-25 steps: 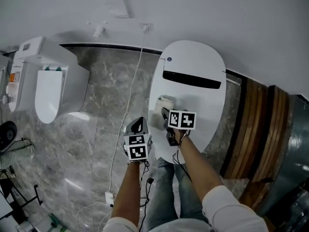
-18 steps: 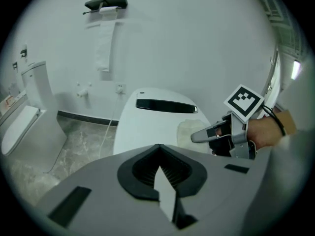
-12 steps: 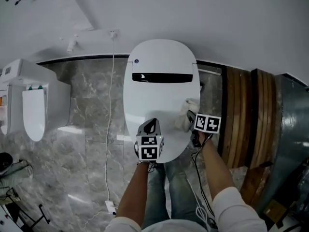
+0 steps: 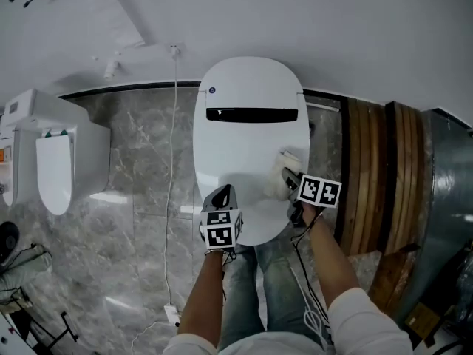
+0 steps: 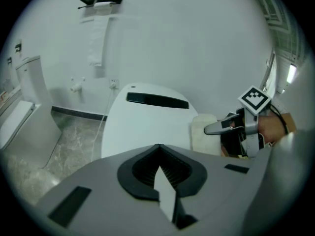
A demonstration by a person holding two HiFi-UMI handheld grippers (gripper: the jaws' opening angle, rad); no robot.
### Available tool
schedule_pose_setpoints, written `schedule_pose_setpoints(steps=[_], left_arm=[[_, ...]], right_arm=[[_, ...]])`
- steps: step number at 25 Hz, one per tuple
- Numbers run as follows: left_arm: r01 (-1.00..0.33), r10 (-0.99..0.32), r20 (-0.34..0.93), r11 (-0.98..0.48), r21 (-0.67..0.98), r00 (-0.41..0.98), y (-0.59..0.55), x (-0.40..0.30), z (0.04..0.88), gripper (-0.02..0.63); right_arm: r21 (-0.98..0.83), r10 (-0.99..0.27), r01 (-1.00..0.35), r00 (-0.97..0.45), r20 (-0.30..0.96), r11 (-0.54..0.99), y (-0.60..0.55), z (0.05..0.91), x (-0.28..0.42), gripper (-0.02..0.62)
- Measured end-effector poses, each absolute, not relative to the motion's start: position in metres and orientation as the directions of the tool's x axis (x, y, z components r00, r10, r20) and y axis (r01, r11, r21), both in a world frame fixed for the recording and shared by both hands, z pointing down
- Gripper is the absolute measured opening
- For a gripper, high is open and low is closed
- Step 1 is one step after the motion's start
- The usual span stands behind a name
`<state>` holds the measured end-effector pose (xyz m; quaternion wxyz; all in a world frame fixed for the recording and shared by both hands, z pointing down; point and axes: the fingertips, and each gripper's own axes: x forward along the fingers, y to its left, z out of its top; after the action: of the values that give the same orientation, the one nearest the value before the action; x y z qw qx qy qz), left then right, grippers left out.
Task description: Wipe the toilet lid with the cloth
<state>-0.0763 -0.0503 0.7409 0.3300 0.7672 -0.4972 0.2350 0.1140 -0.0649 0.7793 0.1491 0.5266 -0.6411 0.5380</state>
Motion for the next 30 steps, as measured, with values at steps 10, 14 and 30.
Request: schedule_pose_setpoints(steps=[10,14,30], left_arm=[[-0.972,-0.628,0.745,-0.091,0.217,0.225,-0.007,-0.198,0.760,0.014],[-0.967,-0.612,0.753,-0.091,0.238,0.243,0.001,-0.187,0.768,0.014],[-0.909,-0.518,0.747,-0.268,0.320,0.416,0.007,-0.050,0.770,0.014]], right_arm=[[-0.629,-0.244,-0.765,-0.643,0.726,0.143,-0.026,0.807,-0.126,0.091],[-0.580,-0.258,-0.800,-0.598,0.759,0.149,-0.023,0.817,-0.112,0.091],[-0.445,-0.345,-0.891,-0.392,0.853,-0.090,0.029,0.824,0.144,0.092]])
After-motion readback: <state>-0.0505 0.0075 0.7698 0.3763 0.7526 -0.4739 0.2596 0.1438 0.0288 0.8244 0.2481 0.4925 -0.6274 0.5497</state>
